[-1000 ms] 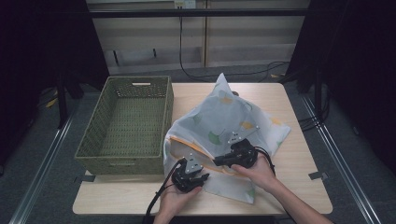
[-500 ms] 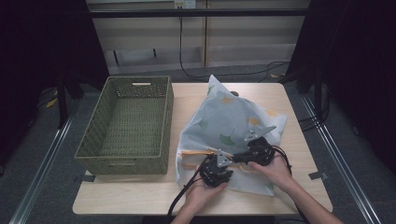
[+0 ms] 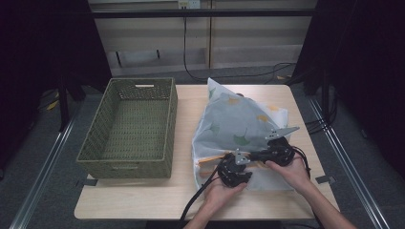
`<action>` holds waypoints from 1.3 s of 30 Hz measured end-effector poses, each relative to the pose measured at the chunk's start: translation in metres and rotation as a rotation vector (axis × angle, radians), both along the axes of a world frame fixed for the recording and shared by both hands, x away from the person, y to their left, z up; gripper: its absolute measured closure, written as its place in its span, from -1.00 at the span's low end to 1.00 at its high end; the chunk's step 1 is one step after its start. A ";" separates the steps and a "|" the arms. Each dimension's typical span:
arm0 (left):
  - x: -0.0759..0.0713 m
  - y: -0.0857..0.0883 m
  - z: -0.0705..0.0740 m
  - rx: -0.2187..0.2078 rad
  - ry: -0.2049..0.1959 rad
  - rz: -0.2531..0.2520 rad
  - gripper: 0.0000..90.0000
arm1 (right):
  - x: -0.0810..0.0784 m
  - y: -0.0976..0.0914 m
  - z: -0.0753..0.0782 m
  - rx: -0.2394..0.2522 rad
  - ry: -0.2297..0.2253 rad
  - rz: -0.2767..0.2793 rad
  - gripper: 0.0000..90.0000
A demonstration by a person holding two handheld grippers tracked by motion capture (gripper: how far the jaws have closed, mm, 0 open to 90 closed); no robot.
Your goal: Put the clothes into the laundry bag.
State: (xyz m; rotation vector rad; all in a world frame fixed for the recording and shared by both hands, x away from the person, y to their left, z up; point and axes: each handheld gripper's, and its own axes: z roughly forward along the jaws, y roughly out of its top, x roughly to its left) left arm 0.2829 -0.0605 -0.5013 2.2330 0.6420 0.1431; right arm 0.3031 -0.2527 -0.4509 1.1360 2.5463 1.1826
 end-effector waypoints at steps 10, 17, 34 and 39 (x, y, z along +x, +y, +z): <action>-0.011 0.046 0.032 -0.156 -0.027 0.000 0.61 | -0.015 -0.005 0.036 0.101 -0.111 0.024 0.97; -0.025 0.095 0.067 -0.196 -0.148 0.035 0.65 | -0.018 0.011 0.019 0.071 -0.049 0.104 0.98; 0.000 0.117 0.022 0.008 -0.150 0.224 0.58 | -0.019 0.039 -0.031 -0.118 0.131 0.273 0.96; 0.005 0.119 0.005 0.068 -0.086 0.225 0.59 | -0.019 0.030 -0.021 -0.095 0.105 0.222 0.62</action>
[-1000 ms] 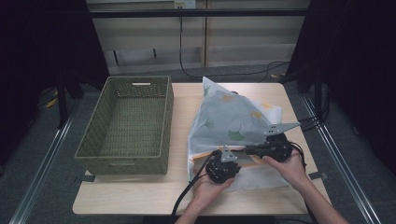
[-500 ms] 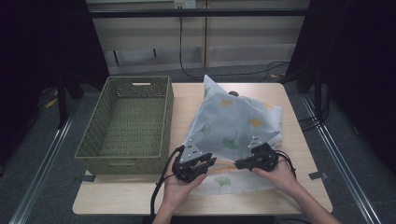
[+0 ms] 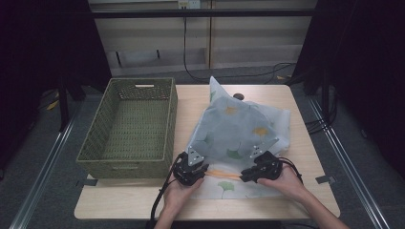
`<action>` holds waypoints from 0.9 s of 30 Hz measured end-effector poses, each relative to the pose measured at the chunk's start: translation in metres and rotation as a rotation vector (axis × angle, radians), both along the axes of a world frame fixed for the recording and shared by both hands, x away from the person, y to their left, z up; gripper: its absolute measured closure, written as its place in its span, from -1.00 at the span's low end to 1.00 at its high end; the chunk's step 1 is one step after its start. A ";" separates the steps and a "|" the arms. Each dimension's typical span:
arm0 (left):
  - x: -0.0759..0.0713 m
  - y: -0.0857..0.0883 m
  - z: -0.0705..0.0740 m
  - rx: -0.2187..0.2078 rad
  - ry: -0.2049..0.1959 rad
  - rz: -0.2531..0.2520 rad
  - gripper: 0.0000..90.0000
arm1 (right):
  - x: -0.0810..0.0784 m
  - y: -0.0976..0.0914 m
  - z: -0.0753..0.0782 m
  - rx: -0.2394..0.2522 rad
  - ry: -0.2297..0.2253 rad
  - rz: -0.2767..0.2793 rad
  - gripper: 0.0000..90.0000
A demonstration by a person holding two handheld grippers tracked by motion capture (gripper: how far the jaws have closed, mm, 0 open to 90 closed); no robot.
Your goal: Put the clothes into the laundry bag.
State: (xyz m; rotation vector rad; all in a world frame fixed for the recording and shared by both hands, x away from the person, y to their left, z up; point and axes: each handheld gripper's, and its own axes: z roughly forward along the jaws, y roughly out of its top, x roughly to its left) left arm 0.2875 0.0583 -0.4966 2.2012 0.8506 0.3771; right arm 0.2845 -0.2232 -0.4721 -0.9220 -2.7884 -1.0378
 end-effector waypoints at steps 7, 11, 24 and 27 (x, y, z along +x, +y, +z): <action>-0.001 0.001 -0.003 0.008 0.026 -0.024 0.66 | 0.000 -0.046 0.036 0.095 -0.118 -0.174 0.72; -0.002 0.003 -0.005 -0.012 0.027 -0.021 0.66 | -0.002 -0.064 0.033 0.055 -0.136 -0.229 0.71; -0.001 0.014 -0.006 -0.063 0.058 -0.050 0.59 | -0.002 -0.077 0.011 0.014 -0.131 -0.267 0.28; -0.001 0.015 -0.007 -0.075 0.056 -0.047 0.59 | -0.002 -0.074 0.006 -0.038 -0.150 -0.255 0.27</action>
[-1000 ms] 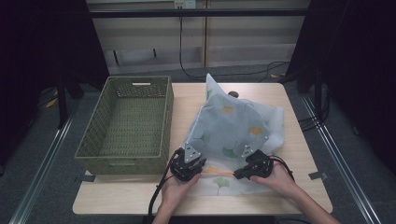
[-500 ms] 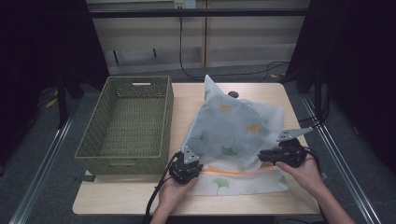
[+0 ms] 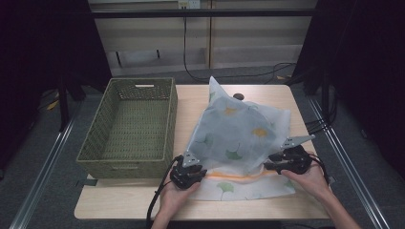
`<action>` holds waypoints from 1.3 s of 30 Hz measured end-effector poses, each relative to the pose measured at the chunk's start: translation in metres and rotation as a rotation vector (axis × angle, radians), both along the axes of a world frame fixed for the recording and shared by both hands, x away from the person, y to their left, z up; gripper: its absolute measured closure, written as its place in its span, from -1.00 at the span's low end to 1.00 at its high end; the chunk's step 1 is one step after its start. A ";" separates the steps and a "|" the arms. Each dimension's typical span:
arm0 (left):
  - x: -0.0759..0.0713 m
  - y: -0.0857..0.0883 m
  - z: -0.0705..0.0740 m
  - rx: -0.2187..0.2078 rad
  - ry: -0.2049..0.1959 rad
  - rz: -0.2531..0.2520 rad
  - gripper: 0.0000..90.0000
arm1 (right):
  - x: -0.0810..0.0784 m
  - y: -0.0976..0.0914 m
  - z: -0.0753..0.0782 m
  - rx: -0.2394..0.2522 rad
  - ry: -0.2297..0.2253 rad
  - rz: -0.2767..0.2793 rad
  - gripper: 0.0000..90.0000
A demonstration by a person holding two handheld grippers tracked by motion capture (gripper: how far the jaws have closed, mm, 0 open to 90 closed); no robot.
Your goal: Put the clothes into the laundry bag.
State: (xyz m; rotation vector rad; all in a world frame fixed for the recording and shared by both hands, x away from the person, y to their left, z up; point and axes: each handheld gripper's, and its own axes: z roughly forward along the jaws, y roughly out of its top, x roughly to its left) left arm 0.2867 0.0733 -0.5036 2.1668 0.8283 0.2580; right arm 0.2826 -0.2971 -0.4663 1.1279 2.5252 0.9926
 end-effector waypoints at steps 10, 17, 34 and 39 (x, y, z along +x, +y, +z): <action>-0.001 0.002 -0.002 -0.018 0.001 -0.002 0.54 | 0.005 -0.001 -0.010 -0.025 -0.003 -0.036 1.00; 0.000 0.003 -0.003 -0.028 -0.011 0.005 0.48 | -0.022 -0.008 0.007 0.025 0.002 0.016 1.00; -0.003 0.008 -0.002 -0.015 -0.014 0.012 0.39 | -0.029 -0.027 0.004 0.085 0.001 -0.077 0.72; -0.004 0.009 -0.002 -0.020 -0.010 0.008 0.39 | -0.029 -0.021 0.000 0.066 -0.013 -0.061 0.29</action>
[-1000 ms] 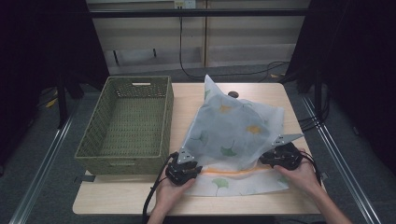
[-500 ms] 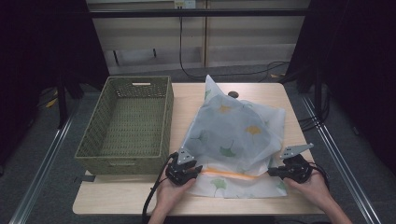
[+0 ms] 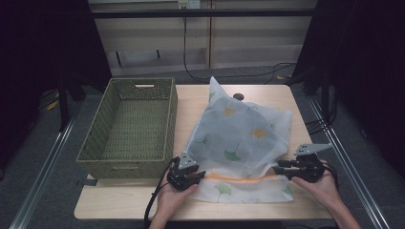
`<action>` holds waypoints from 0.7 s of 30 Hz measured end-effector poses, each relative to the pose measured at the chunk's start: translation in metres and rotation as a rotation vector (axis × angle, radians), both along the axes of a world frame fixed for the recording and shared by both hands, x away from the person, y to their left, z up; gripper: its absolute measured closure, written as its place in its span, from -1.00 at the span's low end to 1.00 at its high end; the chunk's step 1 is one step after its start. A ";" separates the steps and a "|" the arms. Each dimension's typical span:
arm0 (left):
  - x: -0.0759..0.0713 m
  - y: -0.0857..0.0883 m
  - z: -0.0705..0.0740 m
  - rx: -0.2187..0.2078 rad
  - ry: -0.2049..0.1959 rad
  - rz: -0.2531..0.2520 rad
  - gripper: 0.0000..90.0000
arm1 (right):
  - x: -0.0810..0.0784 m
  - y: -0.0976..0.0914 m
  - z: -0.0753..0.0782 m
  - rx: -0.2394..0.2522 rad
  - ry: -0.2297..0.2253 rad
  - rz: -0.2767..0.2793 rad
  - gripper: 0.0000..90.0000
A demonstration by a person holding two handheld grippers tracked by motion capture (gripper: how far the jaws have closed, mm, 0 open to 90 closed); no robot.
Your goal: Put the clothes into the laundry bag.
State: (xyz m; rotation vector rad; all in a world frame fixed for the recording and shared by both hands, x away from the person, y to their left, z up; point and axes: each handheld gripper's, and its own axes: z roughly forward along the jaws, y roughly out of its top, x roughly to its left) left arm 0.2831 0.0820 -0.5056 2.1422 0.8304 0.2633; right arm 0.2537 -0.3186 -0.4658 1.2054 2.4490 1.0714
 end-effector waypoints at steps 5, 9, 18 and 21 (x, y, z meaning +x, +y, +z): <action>0.001 0.001 0.000 -0.001 0.000 -0.017 0.39 | 0.009 0.015 -0.013 -0.077 0.026 0.010 0.02; 0.001 0.001 0.000 -0.003 0.001 -0.018 0.39 | 0.021 0.019 -0.018 -0.113 0.003 -0.023 0.13; 0.001 -0.001 -0.001 -0.009 -0.001 -0.004 0.39 | -0.006 -0.006 0.027 0.042 -0.109 -0.025 1.00; 0.000 -0.002 -0.001 -0.001 0.000 -0.001 0.39 | -0.018 -0.005 0.029 0.029 -0.089 0.017 1.00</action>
